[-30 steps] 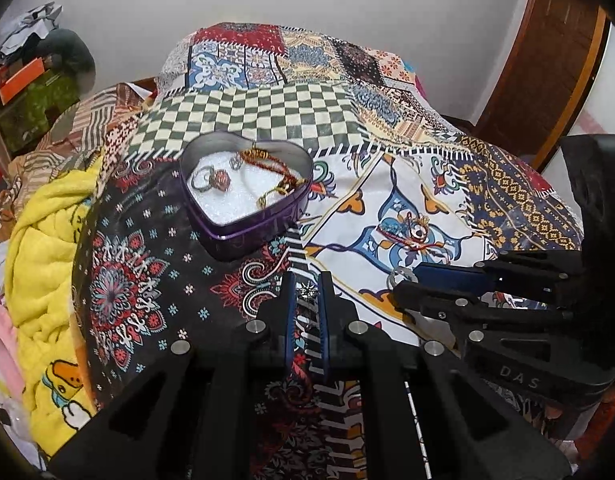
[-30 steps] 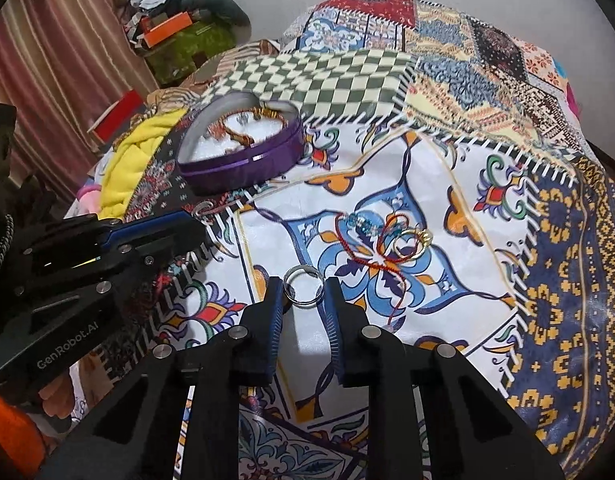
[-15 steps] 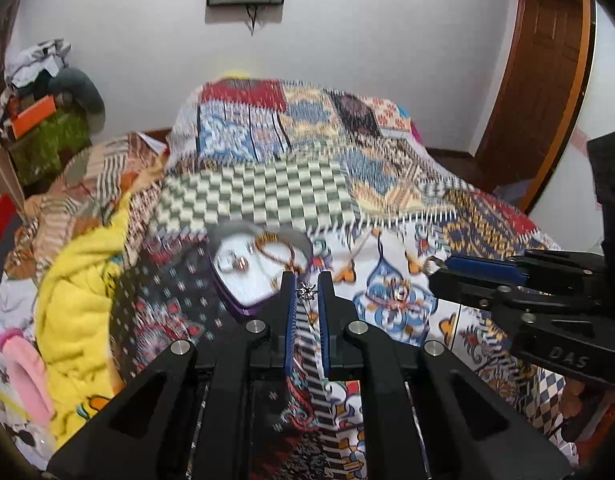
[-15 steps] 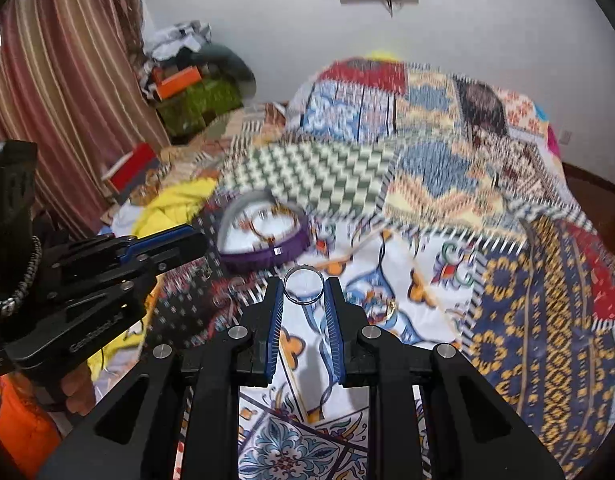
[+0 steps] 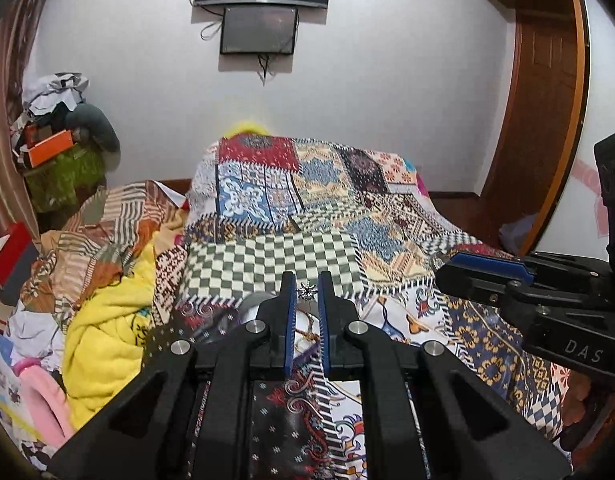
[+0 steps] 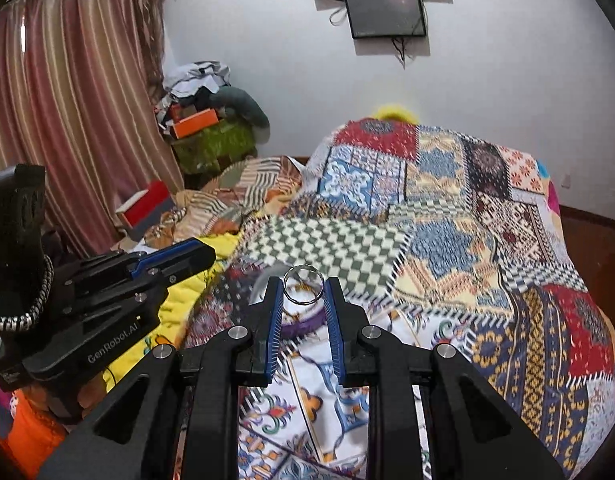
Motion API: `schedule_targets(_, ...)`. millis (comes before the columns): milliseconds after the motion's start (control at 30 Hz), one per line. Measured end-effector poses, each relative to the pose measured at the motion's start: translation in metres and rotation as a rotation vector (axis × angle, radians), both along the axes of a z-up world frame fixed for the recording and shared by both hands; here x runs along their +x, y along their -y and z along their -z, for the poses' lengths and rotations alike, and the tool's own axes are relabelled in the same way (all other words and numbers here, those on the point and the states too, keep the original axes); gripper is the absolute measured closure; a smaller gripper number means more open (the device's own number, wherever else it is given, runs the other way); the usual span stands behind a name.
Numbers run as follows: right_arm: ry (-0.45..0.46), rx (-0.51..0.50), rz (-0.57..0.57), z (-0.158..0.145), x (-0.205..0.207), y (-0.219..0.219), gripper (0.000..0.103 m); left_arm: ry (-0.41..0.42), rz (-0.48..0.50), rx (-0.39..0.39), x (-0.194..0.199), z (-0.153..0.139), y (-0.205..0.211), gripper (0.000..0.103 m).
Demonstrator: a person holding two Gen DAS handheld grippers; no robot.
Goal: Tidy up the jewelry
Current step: 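Carry the silver ring over the heart tin and open the right gripper, then lift the right gripper out of the heart tin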
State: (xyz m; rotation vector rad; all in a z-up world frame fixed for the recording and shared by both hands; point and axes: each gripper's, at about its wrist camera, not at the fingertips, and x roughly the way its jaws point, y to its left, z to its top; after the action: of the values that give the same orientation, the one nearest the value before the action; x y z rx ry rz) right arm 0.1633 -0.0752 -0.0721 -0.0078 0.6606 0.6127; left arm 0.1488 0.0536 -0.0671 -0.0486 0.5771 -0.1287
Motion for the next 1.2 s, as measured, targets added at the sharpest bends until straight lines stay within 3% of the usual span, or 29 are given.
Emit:
schedule_targets(367,0.008,0.005,-0.05,0.002,0.022,-0.027,0.084,0.009,-0.066,-0.024,0.021,0.001,-0.026,0.094)
schedule_targets(1200,-0.198,-0.077,-0.093,0.086,0.077,-0.055,0.084,-0.216,-0.049,-0.117,0.089,0.087,-0.04,0.094)
